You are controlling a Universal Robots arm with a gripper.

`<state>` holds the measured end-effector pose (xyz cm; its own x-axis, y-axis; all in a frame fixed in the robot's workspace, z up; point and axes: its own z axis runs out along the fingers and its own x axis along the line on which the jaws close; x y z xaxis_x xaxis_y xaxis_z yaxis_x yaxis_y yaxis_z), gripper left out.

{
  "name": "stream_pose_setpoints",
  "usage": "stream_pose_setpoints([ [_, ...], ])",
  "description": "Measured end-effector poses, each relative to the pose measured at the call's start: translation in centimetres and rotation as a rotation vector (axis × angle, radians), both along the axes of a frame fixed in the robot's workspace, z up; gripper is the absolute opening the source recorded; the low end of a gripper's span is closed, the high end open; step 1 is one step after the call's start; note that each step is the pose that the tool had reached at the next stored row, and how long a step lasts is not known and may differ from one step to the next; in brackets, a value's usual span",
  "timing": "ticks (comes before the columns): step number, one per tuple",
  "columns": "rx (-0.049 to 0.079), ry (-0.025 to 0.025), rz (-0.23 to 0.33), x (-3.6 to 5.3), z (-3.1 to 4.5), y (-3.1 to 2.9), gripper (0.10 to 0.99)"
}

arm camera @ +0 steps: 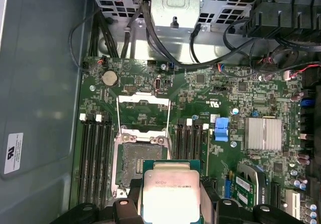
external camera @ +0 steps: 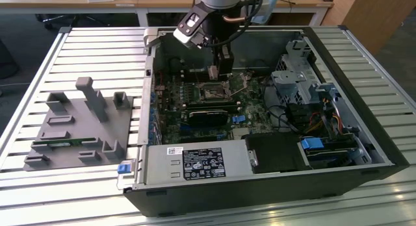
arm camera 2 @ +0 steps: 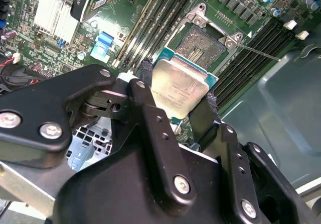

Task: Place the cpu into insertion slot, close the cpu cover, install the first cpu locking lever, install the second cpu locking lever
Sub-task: 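Place the cpu into insertion slot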

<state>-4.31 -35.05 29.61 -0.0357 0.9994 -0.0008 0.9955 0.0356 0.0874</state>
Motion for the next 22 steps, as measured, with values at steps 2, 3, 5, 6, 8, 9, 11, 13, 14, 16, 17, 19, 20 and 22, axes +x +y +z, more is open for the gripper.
stream_pose_setpoints([
  [2,0.0,0.0,0.0,0.0,-0.04,0.0,0.541],
  [3,0.0,0.0,0.0,0.0,-0.06,0.0,0.541],
  [5,0.0,0.0,0.0,0.0,-0.09,0.0,0.541],
  [6,0.0,0.0,0.0,0.0,-0.11,0.0,0.541],
  [8,0.0,-0.0001,0.0,0.0,-0.14,0.0,0.541],
  [9,0.0,0.0,0.0,0.0,-0.16,0.0,0.541],
  [11,0.0,-0.0001,0.0,0.0,-0.2,0.03,0.541],
  [13,0.0,-0.0002,0.0,-0.01,-0.25,0.14,0.541],
  [14,0.0,-0.0003,0.0,0.0,-0.29,0.24,0.541],
  [16,0.0,-0.0003,0.0,0.0,-0.39,0.52,0.541],
  [17,0.0,-0.0003,0.0,0.0,-0.47,0.68,0.541],
  [19,-0.001,-0.0005,0.0,0.0,-0.69,0.87,0.541],
  [20,-0.002,-0.0004,0.0,0.0,-0.82,0.96,0.541],
  [22,-0.002,-0.0004,0.0,0.0,-1.08,1.11,0.541],
])
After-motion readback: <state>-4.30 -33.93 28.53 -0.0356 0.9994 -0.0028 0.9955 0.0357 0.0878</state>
